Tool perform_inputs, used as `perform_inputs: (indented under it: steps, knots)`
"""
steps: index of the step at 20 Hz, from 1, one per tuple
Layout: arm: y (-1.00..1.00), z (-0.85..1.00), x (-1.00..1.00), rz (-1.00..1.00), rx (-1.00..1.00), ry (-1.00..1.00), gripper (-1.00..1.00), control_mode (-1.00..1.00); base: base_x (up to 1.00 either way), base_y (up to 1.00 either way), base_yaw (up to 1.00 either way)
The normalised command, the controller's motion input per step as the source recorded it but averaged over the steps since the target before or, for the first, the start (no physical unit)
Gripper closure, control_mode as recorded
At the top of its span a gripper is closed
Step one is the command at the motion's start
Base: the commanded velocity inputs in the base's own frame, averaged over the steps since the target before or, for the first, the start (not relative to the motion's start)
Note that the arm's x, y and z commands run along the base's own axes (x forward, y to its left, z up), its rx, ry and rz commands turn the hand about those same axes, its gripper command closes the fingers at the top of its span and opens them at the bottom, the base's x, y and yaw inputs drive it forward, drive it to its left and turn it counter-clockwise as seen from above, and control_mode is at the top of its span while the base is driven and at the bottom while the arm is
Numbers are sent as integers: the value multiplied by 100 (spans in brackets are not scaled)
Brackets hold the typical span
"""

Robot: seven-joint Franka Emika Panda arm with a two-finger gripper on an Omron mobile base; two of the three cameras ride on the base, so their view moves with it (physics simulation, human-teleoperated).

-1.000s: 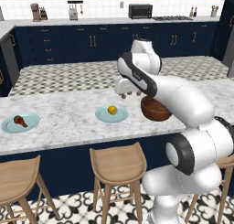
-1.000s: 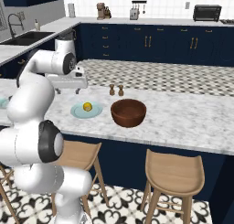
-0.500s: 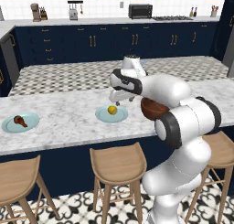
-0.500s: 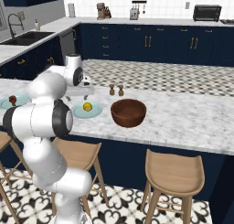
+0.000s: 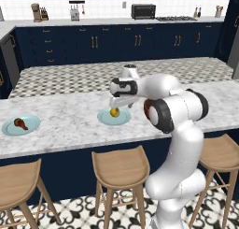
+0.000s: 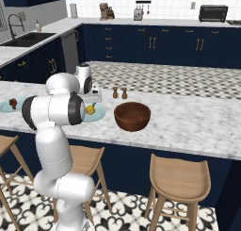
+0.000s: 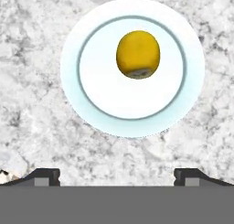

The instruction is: Pick the chicken drumstick and lemon from their plates and place them in the bowl. Then put the bowl in the fridge.

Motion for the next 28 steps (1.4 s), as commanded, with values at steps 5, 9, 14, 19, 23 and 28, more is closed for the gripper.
perform_inputs:
  steps: [5, 9, 14, 19, 23, 28]
  knots:
    - [2, -48, 38, 0, 0, 6, -100, -100, 0, 0, 0]
    - [3, 0, 37, 0, 0, 0, -100, -100, 0, 0, 0]
    - [16, -17, 21, 0, 0, 1, -100, -100, 0, 0, 0]
    - [0, -44, 24, 0, 0, 2, -100, -100, 0, 0, 0]
    - [0, -9, 24, 0, 0, 0, -100, -100, 0, 0, 0]
    - [7, 0, 29, 0, 0, 0, -100, -100, 0, 0, 0]
